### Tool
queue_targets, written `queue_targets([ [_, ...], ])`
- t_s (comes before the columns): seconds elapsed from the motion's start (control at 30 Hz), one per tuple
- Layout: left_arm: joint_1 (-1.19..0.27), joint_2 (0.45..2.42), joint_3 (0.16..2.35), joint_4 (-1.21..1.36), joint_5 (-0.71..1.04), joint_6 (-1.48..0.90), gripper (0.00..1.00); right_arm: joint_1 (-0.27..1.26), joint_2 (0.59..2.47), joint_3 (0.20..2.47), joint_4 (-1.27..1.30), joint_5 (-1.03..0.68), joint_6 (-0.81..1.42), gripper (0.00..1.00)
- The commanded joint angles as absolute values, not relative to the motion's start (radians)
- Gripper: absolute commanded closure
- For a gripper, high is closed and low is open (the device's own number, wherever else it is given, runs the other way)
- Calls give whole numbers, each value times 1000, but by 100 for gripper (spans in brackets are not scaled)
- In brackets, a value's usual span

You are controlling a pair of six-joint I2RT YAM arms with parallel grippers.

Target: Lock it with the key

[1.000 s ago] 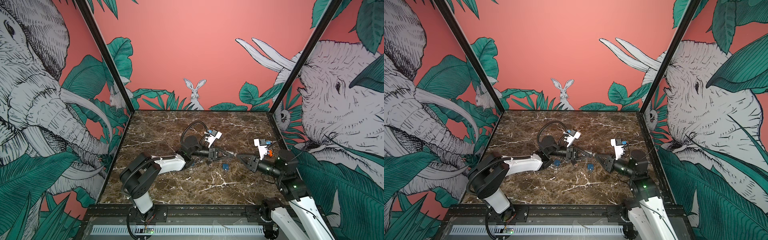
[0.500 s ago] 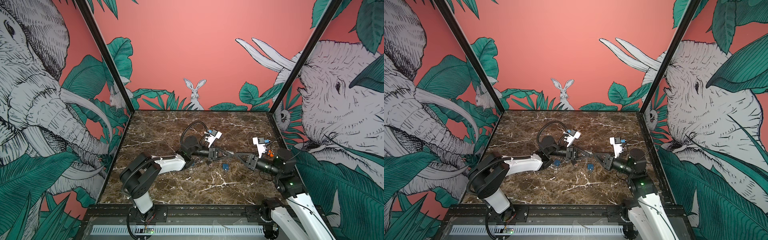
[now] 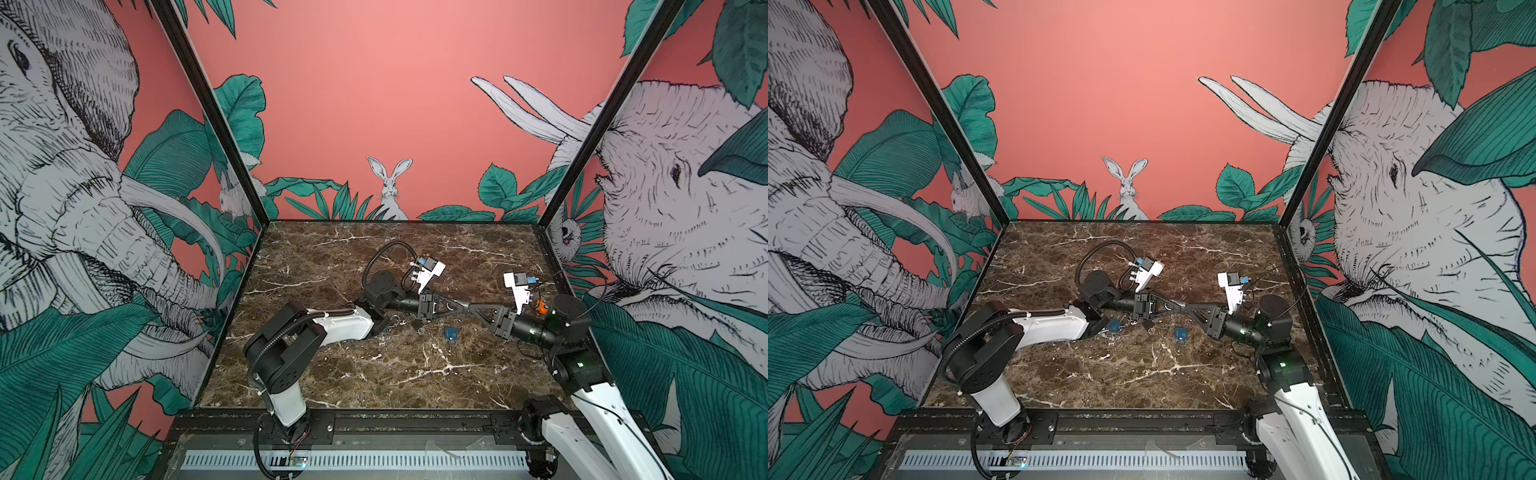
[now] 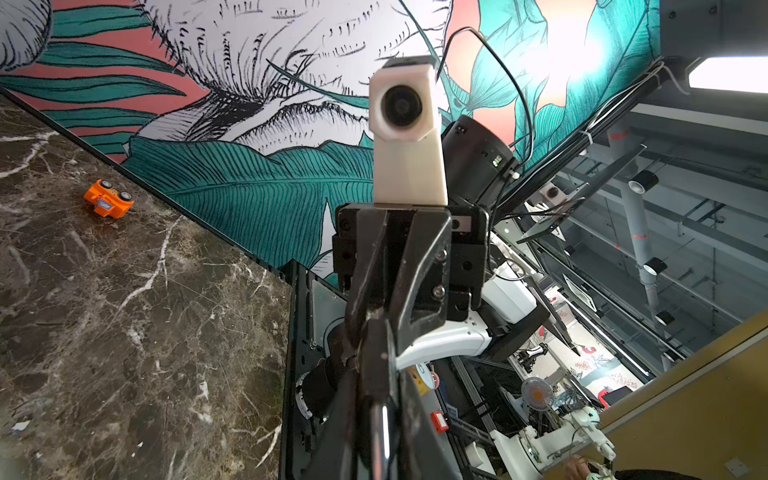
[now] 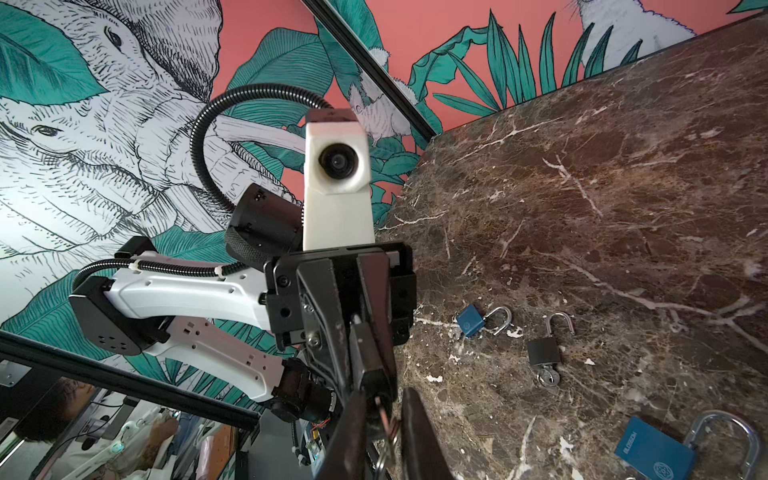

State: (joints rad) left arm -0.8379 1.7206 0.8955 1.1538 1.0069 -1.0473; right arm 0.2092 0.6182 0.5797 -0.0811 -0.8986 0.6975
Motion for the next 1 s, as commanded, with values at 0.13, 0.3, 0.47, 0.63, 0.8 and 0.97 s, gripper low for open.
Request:
queue_targets([
  [0.13, -836, 1722, 913, 1249, 1015, -1070, 100, 209, 609, 557, 0, -917, 716, 90],
  [0.3, -831, 1724, 903, 1256, 999, -1068, 100, 209, 594, 530, 50, -925, 756, 100],
  [0.47, -806, 1724, 891, 1261, 992, -1077, 100, 207, 580, 514, 52, -918, 757, 100],
  [0.63, -762, 1712, 861, 1282, 971, -1077, 100, 204, 566, 496, 71, -933, 772, 100],
  [0.8, -742, 1704, 850, 1266, 966, -1065, 100, 190, 547, 500, 22, -928, 757, 100],
  [0.97, -743, 1669, 895, 724, 853, -771, 100, 173, 522, 538, -168, -793, 680, 100],
])
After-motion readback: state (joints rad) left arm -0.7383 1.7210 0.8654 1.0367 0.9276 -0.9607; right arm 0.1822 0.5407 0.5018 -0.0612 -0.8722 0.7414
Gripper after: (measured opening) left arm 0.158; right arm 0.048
